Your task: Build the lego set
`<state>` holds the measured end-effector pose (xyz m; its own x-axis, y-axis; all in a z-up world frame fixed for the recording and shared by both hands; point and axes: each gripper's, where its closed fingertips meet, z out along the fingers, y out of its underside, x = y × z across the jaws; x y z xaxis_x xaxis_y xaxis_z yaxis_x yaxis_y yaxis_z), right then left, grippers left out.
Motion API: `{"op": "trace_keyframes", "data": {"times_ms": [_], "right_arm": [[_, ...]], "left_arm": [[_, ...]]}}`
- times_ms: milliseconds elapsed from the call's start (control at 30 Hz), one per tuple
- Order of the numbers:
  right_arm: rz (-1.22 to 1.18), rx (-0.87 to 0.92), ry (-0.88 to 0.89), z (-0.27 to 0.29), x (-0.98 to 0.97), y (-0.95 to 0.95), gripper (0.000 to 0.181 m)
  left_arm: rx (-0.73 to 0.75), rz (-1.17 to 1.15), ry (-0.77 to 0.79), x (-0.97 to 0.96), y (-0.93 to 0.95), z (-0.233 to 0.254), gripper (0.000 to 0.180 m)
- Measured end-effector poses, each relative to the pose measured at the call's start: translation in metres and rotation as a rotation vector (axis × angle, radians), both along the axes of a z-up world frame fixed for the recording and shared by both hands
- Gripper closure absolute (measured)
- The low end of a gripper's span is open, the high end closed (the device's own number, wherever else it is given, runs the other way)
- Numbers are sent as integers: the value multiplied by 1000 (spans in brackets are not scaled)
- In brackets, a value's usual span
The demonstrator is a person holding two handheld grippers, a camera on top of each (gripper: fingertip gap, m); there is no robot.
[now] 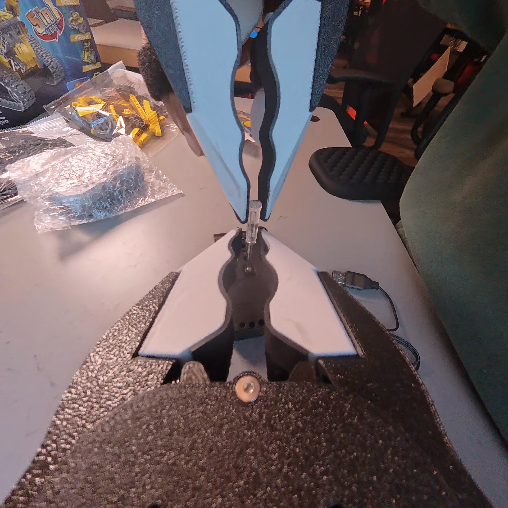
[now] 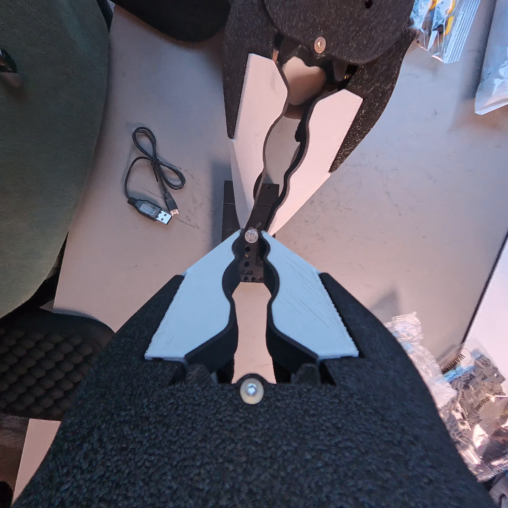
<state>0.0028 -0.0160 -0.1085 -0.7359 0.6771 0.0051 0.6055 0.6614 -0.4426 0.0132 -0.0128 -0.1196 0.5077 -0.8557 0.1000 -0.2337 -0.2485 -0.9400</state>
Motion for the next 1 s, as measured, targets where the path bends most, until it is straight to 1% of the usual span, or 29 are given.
{"op": "trace_keyframes", "data": {"times_ms": [67,400,1000], "right_arm": [[-9,-11,-9,-3,1,1,174],[-12,-8,-37,-17,8,0,174],[-13,10,-35,-22,7,2,174]], "left_arm": [[-1,-3,6,1,-1,-2,172],[6,28,19,-7,2,-1,174],[0,22,57,-5,1,-9,175]]}}
